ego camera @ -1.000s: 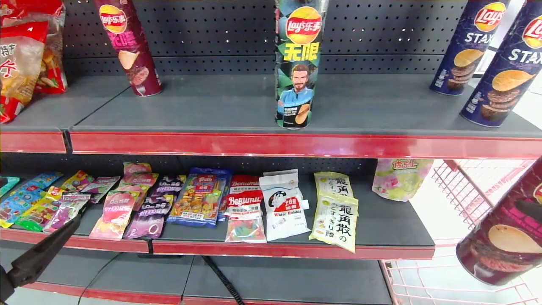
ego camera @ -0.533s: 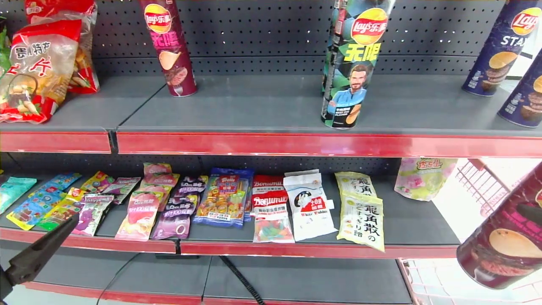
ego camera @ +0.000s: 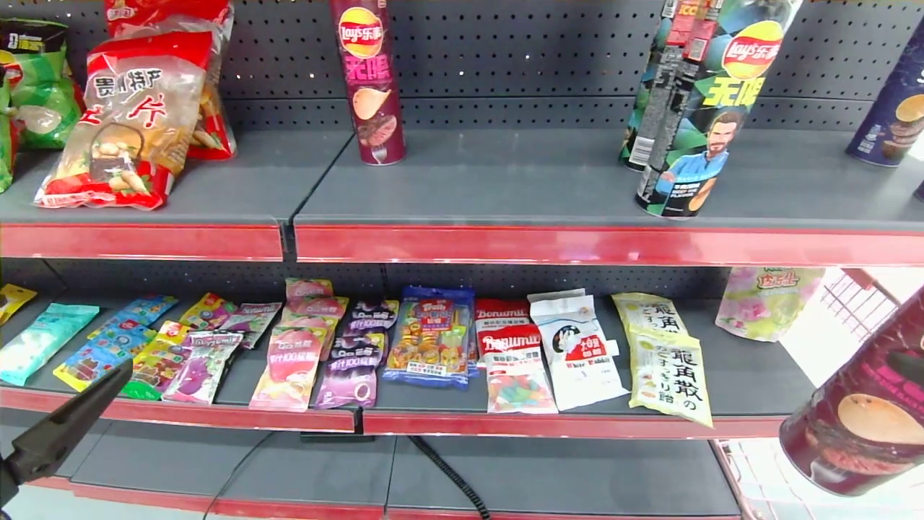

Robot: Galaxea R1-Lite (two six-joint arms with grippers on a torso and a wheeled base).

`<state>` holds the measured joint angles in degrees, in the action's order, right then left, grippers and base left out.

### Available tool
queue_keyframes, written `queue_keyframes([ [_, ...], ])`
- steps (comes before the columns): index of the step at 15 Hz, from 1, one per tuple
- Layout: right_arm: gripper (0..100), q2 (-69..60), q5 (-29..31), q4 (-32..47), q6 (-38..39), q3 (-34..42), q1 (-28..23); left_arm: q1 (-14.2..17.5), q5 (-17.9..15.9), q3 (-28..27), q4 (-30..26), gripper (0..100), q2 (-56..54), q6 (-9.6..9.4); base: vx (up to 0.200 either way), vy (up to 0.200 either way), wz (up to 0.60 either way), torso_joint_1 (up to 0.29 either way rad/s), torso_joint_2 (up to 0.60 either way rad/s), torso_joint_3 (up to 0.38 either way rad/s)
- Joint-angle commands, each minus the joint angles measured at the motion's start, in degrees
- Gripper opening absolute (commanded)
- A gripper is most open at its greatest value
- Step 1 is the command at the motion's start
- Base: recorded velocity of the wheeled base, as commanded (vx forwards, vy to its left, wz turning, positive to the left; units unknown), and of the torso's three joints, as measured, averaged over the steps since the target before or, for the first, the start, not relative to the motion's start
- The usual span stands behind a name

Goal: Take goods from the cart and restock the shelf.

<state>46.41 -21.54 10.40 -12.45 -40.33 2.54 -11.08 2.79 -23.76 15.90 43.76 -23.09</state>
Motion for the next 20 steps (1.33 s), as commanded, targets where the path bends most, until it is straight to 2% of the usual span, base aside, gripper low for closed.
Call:
queue_keyframes([
  [1, 0, -0.35, 0.01, -0.03, -0.21, 0.51, 0.01, 0.01, 0.02, 0.03, 0.01, 100, 0.18, -0.03, 0.000, 0.200, 0.00, 0.007, 0.01, 0.007],
  [3, 0, -0.71, 0.01, -0.03, -0.82, 1.13, 0.01, 0.01, 0.02, 0.03, 0.01, 100, 0.27, -0.20, 0.000, 0.100, 0.00, 0.004, 0.00, -0.001],
  [5, 0, -0.71, 0.10, -0.03, -1.18, 1.22, 0.01, 0.01, 0.02, 0.03, 0.01, 100, 0.27, -1.78, 0.000, 0.000, 0.00, 0.000, 0.00, 0.000],
  [12, 0, -1.15, -0.70, -0.03, -1.26, 0.60, 0.63, 0.01, 0.02, 0.03, 0.10, 100, 0.09, -1.87, 0.000, 0.000, 0.00, 0.112, -0.38, -0.271],
  [17, 0, -1.15, -0.52, 0.06, -1.35, 0.69, 9.59, 0.01, -0.07, -0.32, 0.10, 100, 0.09, -2.93, 0.000, 0.000, 0.00, 0.198, -0.58, -0.379],
  [20, 0, -0.71, -0.34, 0.06, -2.49, 1.13, 11.26, 0.01, 0.02, -0.41, 0.19, 100, 0.09, -3.01, 0.000, 0.000, 0.00, 0.211, -0.56, -0.349],
])
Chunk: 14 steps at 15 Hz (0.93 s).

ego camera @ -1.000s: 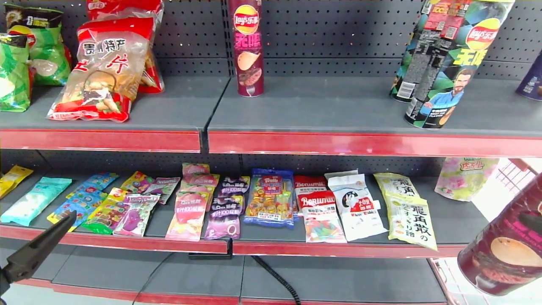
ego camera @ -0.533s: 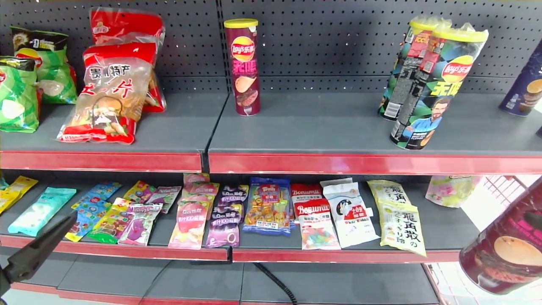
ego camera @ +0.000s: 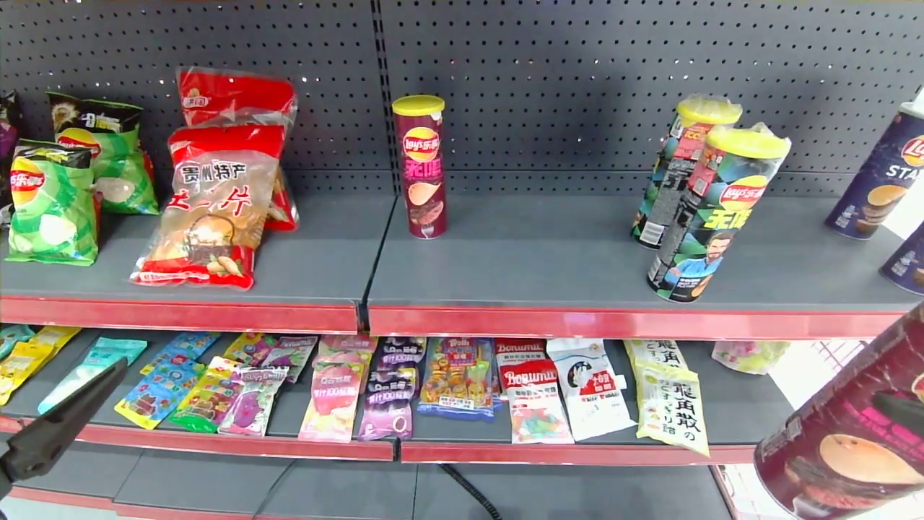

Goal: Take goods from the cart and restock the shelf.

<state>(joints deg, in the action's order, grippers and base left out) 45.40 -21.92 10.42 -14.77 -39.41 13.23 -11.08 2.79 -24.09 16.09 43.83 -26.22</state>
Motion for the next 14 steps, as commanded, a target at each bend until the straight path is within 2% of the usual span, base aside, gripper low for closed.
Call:
queue_keyframes([
  [1, 0, 0.39, 0.12, 0.04, -0.43, 0.56, 0.57, 0.01, 0.02, -0.08, -0.10, 100, 0.03, -0.67, 0.000, 0.000, 0.00, 0.134, -0.35, -0.203],
  [3, 0, 0.31, 0.47, 0.04, -1.22, 1.62, 0.40, 0.01, 0.02, -0.17, -0.10, 100, 0.21, -1.20, 0.000, 0.000, 0.00, 0.032, -0.09, -0.061],
  [7, 0, 0.04, 0.21, -0.40, -1.75, 2.23, 0.31, 0.01, 0.28, -0.78, -0.27, 100, 0.65, -1.20, 0.000, 0.200, 0.00, 0.004, -0.01, -0.007],
  [12, 0, 0.57, 0.12, -7.52, -1.57, 5.84, 0.40, 0.01, 0.20, -0.61, -0.18, 100, 0.91, -1.20, 0.000, 0.200, 0.00, 0.008, 0.00, 0.000],
  [14, 0, 0.66, -2.08, -7.61, -1.57, 6.10, 1.01, 0.01, 0.20, -0.70, -0.18, 100, 1.26, -1.20, 0.000, 0.000, 0.00, 0.000, 0.00, 0.000],
])
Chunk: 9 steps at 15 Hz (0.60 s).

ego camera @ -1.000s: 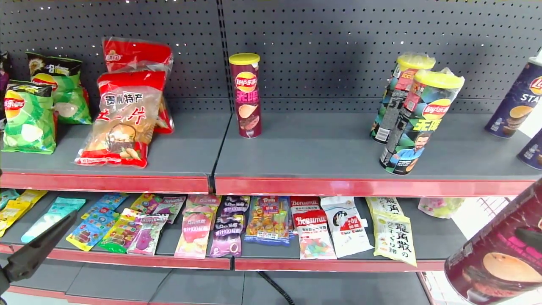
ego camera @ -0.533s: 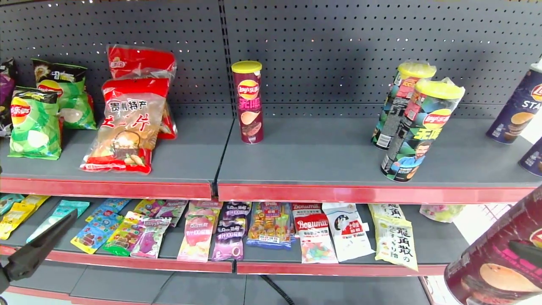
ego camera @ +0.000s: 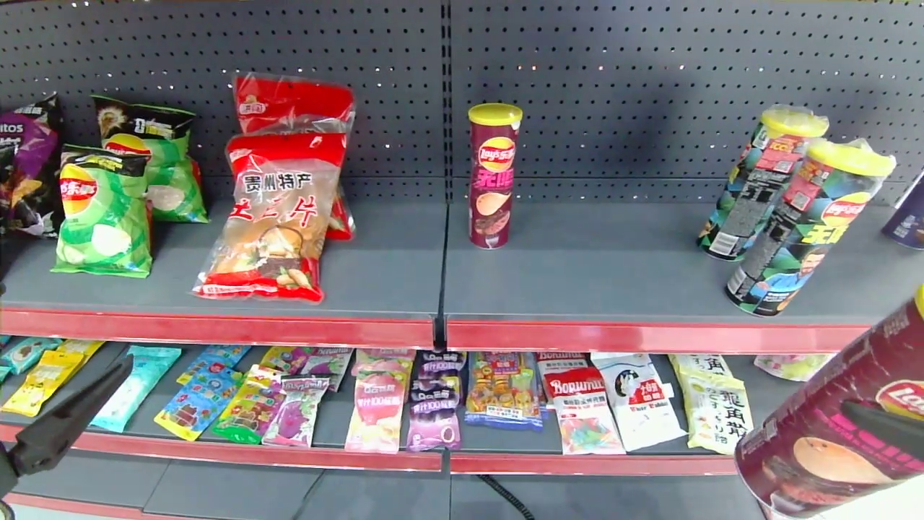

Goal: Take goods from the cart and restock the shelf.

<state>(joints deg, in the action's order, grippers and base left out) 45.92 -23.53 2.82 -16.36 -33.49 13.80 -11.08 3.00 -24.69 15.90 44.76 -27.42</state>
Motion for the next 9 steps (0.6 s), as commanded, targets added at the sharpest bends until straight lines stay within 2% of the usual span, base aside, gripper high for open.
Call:
queue_keyframes([
  [1, 0, 0.13, -3.02, 0.00, 0.01, 0.09, 0.70, 0.01, -0.10, -0.01, 0.01, 100, 0.32, -0.09, 0.000, 0.000, 0.00, 0.000, 0.00, 0.000],
  [2, 0, 0.22, -6.53, 0.00, 0.01, -0.09, 0.88, 0.01, -0.10, -0.10, 0.01, 100, 0.41, -0.71, 0.000, 0.000, 0.00, 0.000, 0.00, 0.000],
  [4, 0, 0.22, -9.34, 0.00, -0.16, -0.70, 1.32, 0.01, -0.10, -0.19, 0.01, 100, 0.50, -1.85, 0.000, 0.000, 0.00, 0.000, 0.00, 0.000],
  [6, 0, 0.13, -10.31, 0.17, 0.10, -1.76, 4.22, 0.01, 0.08, -0.19, 0.01, 100, 0.59, -1.76, 0.200, 0.000, 0.00, 0.002, 0.00, 0.010],
  [9, 0, 1.63, -10.66, 0.00, 4.67, -2.81, 4.75, 0.09, 0.08, -0.10, 0.01, 100, 0.50, -1.50, 0.200, 0.000, 0.00, -0.004, 0.01, 0.002],
])
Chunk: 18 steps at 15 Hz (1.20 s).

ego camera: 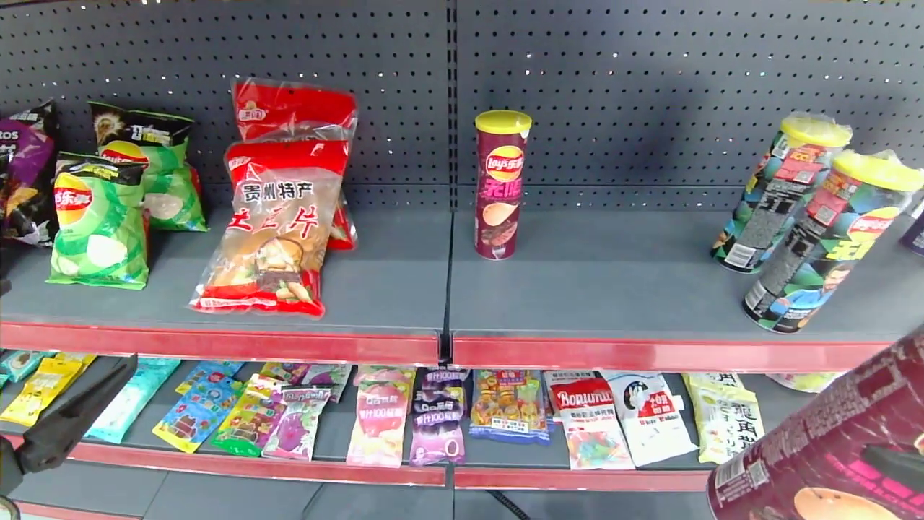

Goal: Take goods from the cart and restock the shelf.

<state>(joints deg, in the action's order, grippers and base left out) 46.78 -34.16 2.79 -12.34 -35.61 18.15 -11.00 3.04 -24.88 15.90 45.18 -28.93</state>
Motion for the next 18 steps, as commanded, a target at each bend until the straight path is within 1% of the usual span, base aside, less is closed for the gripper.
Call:
queue_keyframes([
  [1, 0, 0.86, -0.12, 0.02, 1.44, -1.22, 0.57, 0.01, 0.04, 0.10, 0.01, 100, 0.09, 0.01, 0.200, 0.000, 0.00, 0.007, 0.02, 0.007],
  [3, 0, 0.60, -0.12, 0.02, 1.44, -1.04, 1.98, -0.08, -0.49, 0.10, 0.01, 100, 0.09, -0.16, 0.200, 0.000, 0.00, 0.012, 0.00, 0.005],
  [4, 0, 0.33, -0.47, 0.02, 1.44, -0.95, 3.21, -0.08, -0.57, 0.01, 0.01, 100, 0.09, -0.25, 0.000, 0.000, 0.00, 0.000, 0.00, 0.000],
  [5, 0, 0.33, -0.47, 0.02, 1.44, -0.95, 3.21, -0.08, -0.57, 0.01, 0.01, 100, 0.09, -0.25, 0.000, 0.000, 0.00, 0.000, 0.00, 0.000],
  [6, 0, -0.19, -2.67, 0.02, 1.44, -1.22, 6.37, -0.25, -1.80, 0.01, 0.01, 100, 0.00, -0.34, 0.000, 0.000, 0.00, 0.000, 0.00, 0.000],
  [7, 0, -0.19, -2.93, 0.11, 1.35, -1.74, 7.42, -0.61, -3.47, -0.17, 0.01, 100, 0.61, -0.52, 0.000, 0.000, 0.00, 0.000, 0.00, 0.000],
  [9, 0, 0.33, -2.67, 0.11, 1.35, -2.36, 7.78, -0.96, -5.06, -1.84, 0.10, 100, 3.43, -0.60, 0.000, 0.000, 0.00, 0.000, 0.00, 0.000],
  [10, 0, 0.42, -2.40, 0.02, 1.44, -2.45, 7.69, -4.03, -7.78, -6.50, 0.10, 100, 8.08, 0.45, 0.000, 0.000, 0.00, 0.000, 0.00, 0.000],
  [11, 0, 0.33, -2.32, 0.11, 1.44, -2.27, 7.60, -7.55, -8.22, -10.54, 0.28, 100, 12.30, 3.44, 0.000, 0.000, 0.00, 0.000, 0.00, 0.000],
  [12, 0, 0.25, -2.32, 0.11, 1.44, -2.01, 7.42, -11.33, -7.87, -14.85, 0.45, 100, 16.52, 6.69, 0.000, 0.000, 0.00, 0.000, 0.00, 0.000],
  [13, 0, 0.16, -2.23, 0.11, 1.53, -1.83, 7.16, -14.40, -7.78, -19.59, 0.45, 100, 21.79, 8.54, 0.000, 0.000, 0.00, 0.000, 0.00, 0.000],
  [15, 0, 0.16, -2.05, 0.11, 1.79, -1.83, 6.98, -15.02, -8.31, -25.13, 0.36, 100, 28.47, 10.03, 0.000, 0.000, 0.00, 0.000, 0.00, 0.000],
  [16, 0, 0.16, -1.70, 0.02, 1.88, -2.01, 6.72, -16.78, -11.65, -29.79, 0.36, 100, 34.54, 14.07, 0.000, 0.000, 0.00, 0.000, 0.00, 0.000],
  [17, 0, 0.07, -1.53, 0.02, 1.97, -2.01, 6.55, -17.04, -17.10, -32.69, 0.54, 100, 38.05, 17.77, 0.000, 0.000, 0.00, 0.000, 0.00, 0.000],
  [18, 0, -0.11, -1.35, 0.11, 2.05, -1.92, 6.02, -17.04, -20.79, -35.50, 0.63, 100, 40.95, 18.47, 0.000, 0.000, 0.00, 0.000, 0.00, 0.000],
])
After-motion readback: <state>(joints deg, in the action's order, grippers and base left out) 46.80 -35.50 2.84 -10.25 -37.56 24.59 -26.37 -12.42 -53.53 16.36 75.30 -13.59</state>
